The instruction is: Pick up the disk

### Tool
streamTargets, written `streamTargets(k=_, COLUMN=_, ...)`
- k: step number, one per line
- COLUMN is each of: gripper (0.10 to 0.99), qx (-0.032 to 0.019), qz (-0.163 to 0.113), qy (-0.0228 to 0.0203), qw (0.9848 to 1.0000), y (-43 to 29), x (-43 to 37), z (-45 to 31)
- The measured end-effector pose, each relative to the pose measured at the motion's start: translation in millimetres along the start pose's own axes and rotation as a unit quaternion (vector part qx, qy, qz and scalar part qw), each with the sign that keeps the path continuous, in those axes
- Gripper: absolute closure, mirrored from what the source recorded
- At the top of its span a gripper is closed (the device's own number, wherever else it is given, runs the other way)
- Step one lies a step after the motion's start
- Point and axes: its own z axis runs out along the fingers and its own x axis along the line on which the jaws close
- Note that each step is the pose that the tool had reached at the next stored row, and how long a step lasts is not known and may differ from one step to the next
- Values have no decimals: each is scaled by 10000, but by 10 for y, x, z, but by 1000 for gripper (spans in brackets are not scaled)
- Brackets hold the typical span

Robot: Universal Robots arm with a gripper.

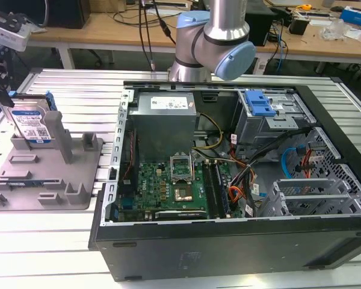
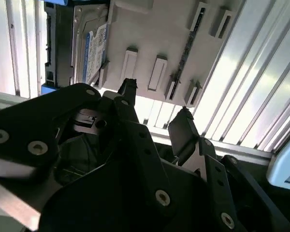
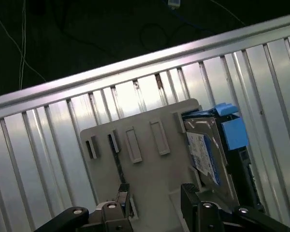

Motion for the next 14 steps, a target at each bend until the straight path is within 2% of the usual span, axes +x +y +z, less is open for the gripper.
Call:
streamTargets(k=2, gripper=545, qx=7, qz=-312, qy=7, qw=9995, y=0, x=0, z=2)
streamTargets(k=5, gripper=545, qx=12, qz=-569, qy=12, qw=9984, y=-3, x=-1, z=6)
streamTargets(k=7, gripper=545, qx=14, qz=-766, qy=17, qw=9971, y=-7, x=-2, z=8)
streamTargets(k=10, gripper=545, qx=16, qz=-931, qy=22, qw=9956, y=-12, x=-3, z=9)
streamTargets(k=14, gripper=545, qx=17, qz=-1003, qy=24, qw=9950, y=-13, x=-3, z=9)
